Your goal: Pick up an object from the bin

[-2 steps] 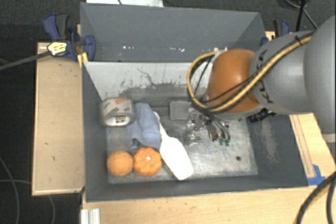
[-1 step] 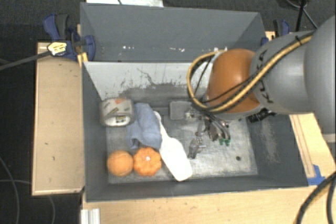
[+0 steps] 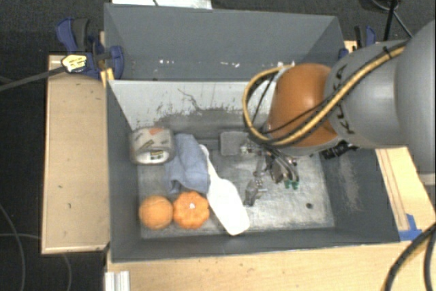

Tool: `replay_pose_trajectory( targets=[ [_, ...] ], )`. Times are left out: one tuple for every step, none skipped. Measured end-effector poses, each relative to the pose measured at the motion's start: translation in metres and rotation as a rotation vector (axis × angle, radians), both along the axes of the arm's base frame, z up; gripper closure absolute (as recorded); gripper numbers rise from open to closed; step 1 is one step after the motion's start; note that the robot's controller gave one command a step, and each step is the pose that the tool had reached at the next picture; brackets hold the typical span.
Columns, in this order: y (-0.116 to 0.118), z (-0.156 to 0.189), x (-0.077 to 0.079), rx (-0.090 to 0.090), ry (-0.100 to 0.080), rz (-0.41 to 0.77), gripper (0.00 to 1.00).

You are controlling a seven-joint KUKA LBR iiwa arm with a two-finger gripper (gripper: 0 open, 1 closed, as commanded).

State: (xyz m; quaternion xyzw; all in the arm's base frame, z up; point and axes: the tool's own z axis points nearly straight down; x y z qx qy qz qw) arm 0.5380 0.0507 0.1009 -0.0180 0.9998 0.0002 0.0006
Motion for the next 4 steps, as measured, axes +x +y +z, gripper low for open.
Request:
replay_pose_trajectory(
  targets=[
    [0.042, 0.007, -0.007, 0.0, -0.005, 0.653, 1.0],
    [0.042, 0.007, -0.007, 0.0, -0.005, 0.651, 1.0],
    [0.044, 0.05, -0.006, 0.001, 0.003, 0.573, 1.0],
    [0.048, 0.117, 0.0, 0.0, 0.001, 0.611, 1.0]
  ],
)
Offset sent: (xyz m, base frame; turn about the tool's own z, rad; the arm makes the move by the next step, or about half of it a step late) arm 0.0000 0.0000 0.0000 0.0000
